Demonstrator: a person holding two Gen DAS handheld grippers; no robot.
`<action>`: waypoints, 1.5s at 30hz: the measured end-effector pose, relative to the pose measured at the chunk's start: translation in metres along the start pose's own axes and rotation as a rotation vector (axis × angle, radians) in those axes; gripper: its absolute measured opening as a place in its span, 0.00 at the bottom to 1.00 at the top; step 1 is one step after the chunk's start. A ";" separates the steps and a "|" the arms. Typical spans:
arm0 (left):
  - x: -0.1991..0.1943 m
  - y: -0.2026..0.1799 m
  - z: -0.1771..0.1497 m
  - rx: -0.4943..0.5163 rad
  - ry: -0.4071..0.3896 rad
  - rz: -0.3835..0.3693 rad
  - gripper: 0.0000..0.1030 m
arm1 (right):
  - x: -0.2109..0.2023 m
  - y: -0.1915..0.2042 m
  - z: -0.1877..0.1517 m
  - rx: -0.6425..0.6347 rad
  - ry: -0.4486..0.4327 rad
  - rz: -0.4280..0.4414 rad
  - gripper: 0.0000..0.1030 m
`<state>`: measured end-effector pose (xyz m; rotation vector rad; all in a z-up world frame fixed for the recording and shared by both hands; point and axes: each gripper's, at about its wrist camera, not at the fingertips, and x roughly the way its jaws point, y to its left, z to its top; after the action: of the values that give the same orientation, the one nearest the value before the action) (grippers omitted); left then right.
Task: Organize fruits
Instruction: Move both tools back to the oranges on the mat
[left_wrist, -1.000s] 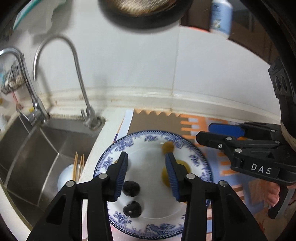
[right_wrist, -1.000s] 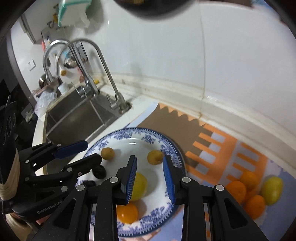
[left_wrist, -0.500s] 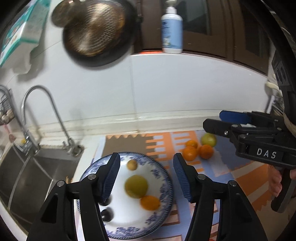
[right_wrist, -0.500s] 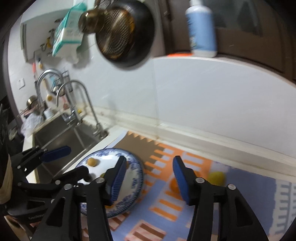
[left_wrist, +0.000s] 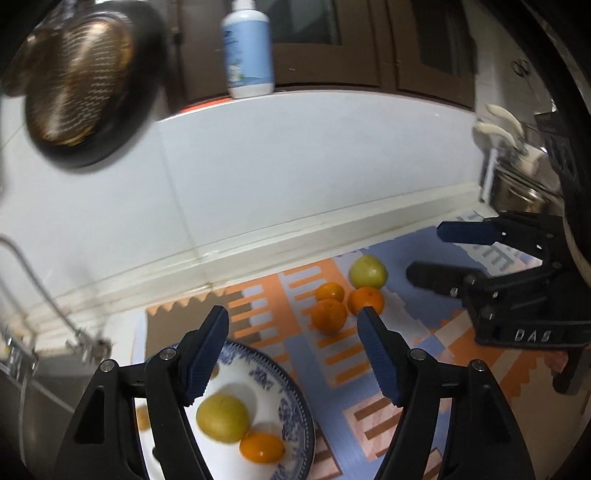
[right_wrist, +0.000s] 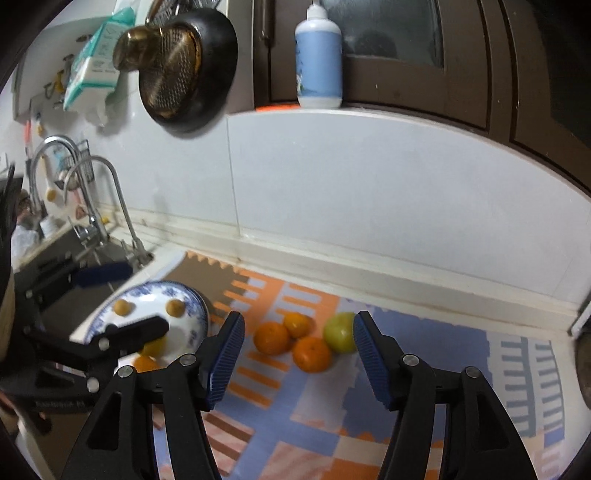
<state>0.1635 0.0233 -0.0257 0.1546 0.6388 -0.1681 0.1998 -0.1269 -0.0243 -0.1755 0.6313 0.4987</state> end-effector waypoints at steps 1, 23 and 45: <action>0.005 -0.001 0.003 0.024 0.006 -0.019 0.69 | 0.003 0.000 -0.001 -0.008 0.009 -0.004 0.60; 0.113 -0.016 0.012 0.328 0.271 -0.242 0.63 | 0.093 -0.020 -0.029 -0.077 0.300 0.086 0.59; 0.160 -0.022 0.014 0.299 0.408 -0.352 0.39 | 0.126 -0.024 -0.031 -0.040 0.303 0.179 0.41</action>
<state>0.2935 -0.0183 -0.1128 0.3707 1.0449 -0.5834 0.2833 -0.1078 -0.1251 -0.2362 0.9383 0.6645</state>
